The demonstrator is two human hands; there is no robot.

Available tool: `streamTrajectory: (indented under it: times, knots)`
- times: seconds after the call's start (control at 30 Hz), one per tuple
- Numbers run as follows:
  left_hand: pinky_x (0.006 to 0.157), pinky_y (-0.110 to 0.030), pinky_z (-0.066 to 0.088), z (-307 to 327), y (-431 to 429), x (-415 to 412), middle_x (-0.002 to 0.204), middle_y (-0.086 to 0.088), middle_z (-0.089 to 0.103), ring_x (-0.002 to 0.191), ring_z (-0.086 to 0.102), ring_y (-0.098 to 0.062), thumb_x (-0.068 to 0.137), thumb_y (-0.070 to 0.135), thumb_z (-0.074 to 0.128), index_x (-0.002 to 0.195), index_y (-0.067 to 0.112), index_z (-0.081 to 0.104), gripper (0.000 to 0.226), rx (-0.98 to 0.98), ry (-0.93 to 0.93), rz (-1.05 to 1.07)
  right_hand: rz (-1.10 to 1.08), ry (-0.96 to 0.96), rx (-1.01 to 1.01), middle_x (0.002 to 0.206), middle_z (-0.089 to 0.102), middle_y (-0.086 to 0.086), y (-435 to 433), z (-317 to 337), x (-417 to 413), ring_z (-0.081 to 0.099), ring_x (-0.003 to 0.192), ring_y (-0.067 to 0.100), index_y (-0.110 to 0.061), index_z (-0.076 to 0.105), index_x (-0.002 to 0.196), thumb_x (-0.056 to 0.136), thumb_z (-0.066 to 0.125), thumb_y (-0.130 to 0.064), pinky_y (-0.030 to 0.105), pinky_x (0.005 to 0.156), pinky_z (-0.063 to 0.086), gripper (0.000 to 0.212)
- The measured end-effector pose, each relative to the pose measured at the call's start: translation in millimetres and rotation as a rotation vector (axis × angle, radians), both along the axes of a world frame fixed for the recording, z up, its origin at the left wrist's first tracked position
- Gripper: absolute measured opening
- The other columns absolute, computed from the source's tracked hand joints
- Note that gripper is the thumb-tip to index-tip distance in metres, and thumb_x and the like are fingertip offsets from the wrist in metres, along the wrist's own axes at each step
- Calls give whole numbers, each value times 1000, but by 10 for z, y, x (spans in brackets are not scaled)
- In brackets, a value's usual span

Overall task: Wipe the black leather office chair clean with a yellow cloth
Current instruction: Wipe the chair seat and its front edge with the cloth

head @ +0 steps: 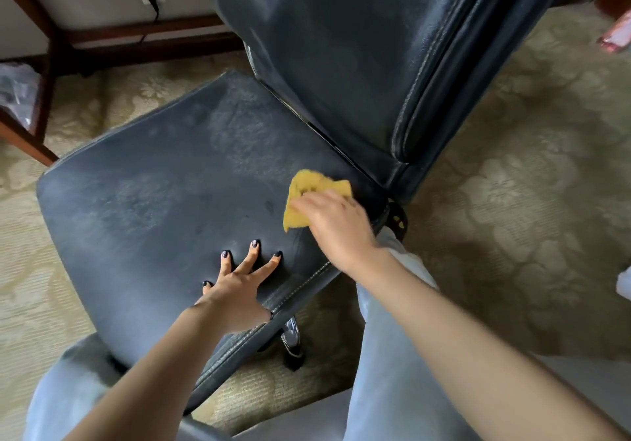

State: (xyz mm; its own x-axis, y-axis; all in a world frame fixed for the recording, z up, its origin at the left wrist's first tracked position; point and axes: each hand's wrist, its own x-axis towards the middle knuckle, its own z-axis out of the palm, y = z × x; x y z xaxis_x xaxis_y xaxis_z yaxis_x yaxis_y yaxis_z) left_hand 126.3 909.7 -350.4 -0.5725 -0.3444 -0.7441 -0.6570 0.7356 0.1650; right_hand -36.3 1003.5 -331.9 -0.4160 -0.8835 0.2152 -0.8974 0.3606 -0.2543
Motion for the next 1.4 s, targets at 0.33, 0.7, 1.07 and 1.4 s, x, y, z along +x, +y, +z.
streamTrajectory:
  times: [0.33,0.7,1.07,1.4]
  knots:
    - [109,-60,24,2,-6,-4,152,18,-28,143,-19,-32,84,33,57,144,52,-10,92,-3,-21,-20,118,-461,192,123,61,4,127,-64,-25,57,110,28,-22,50,133,88,61,-11,41,87,48,47]
    - [110,-61,20,31,1,-21,152,18,-29,143,-21,-31,85,30,56,144,53,-10,91,5,-21,-8,220,-65,343,155,28,-5,21,-426,-131,18,144,21,-32,35,144,95,50,-37,44,115,12,51]
    - [108,-60,22,27,-26,-39,152,19,-28,143,-19,-32,84,31,56,144,53,-9,90,16,-35,-10,578,108,189,141,50,-7,362,-561,-128,43,134,18,-30,56,127,92,42,-23,43,105,28,38]
    - [109,-59,21,25,-29,-50,152,19,-29,143,-20,-32,86,28,56,142,54,-11,91,10,-53,-15,400,115,175,129,62,-1,-95,-570,-403,53,124,26,-29,65,119,92,36,-36,44,101,42,40]
